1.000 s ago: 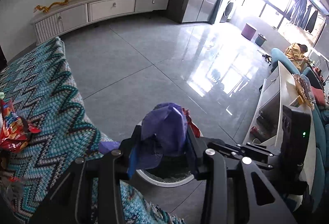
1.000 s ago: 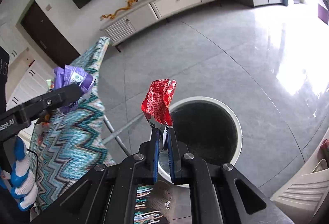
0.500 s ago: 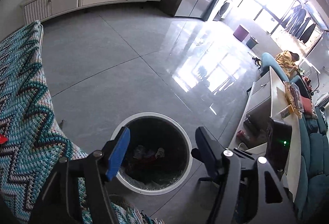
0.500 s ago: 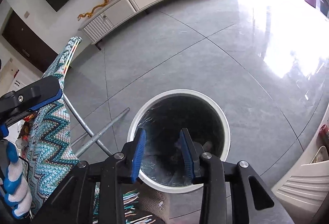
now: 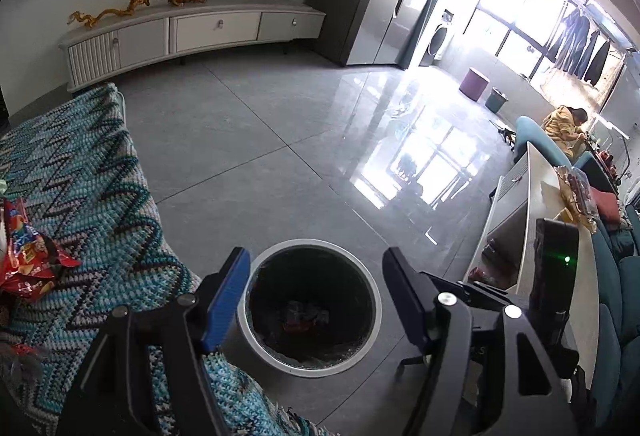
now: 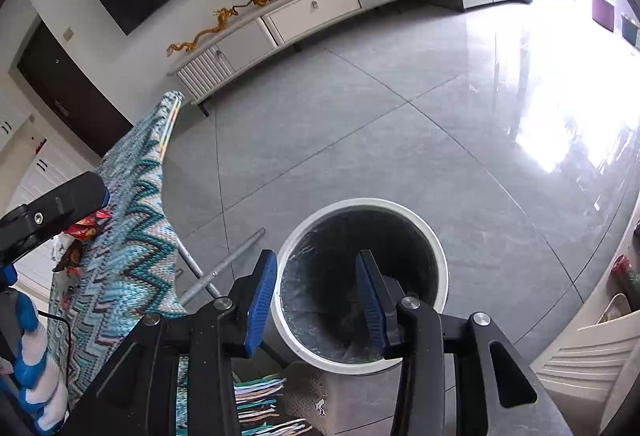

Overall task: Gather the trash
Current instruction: 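Open the left tool over the bin while the right tool opens, dropping both items, then move both open tools back to the trash pile on the rug, then grasp the red chip bag with the right tool while the left tool grasps the white plastic bag, then carry the red chip bag and white plastic bag over the white bin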

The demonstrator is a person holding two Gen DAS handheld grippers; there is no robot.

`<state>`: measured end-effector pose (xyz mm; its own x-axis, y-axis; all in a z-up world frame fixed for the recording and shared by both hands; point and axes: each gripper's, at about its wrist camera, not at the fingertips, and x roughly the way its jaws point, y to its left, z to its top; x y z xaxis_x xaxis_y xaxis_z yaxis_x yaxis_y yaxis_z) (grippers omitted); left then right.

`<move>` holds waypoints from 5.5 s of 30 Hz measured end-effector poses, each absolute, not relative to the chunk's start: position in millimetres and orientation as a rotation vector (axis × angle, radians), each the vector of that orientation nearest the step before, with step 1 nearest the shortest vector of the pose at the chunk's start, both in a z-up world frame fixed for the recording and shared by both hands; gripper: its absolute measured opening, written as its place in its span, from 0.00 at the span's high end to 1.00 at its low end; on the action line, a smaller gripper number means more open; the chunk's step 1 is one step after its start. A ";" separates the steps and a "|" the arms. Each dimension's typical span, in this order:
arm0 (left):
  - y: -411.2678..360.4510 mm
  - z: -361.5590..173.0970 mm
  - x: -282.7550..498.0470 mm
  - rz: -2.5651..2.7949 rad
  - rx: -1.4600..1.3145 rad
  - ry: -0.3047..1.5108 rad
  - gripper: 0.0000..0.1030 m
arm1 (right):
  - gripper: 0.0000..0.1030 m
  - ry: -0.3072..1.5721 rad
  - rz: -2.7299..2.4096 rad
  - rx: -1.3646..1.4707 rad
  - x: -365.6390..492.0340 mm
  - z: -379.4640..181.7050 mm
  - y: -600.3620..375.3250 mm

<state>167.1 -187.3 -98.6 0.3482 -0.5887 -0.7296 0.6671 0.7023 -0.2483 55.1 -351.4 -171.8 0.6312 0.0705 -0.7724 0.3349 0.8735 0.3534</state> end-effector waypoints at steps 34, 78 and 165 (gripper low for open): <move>141.0 68.7 93.5 -0.359 -0.139 0.424 0.29 | 0.47 0.502 0.151 0.161 4.3 37.9 -154.8; 192.0 -142.8 295.7 -0.138 -0.228 0.877 0.29 | 0.34 0.873 0.303 0.183 256.3 -131.2 -88.2; -241.7 -163.4 176.6 -0.818 0.260 1.093 0.61 | 0.77 0.860 -0.139 0.614 71.8 -198.5 -375.5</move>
<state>176.6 -241.7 -163.4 0.2087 -0.4585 -0.8638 0.7000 0.6868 -0.1955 71.8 -375.5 -198.5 0.6551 0.1262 -0.7449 0.3537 0.8200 0.4500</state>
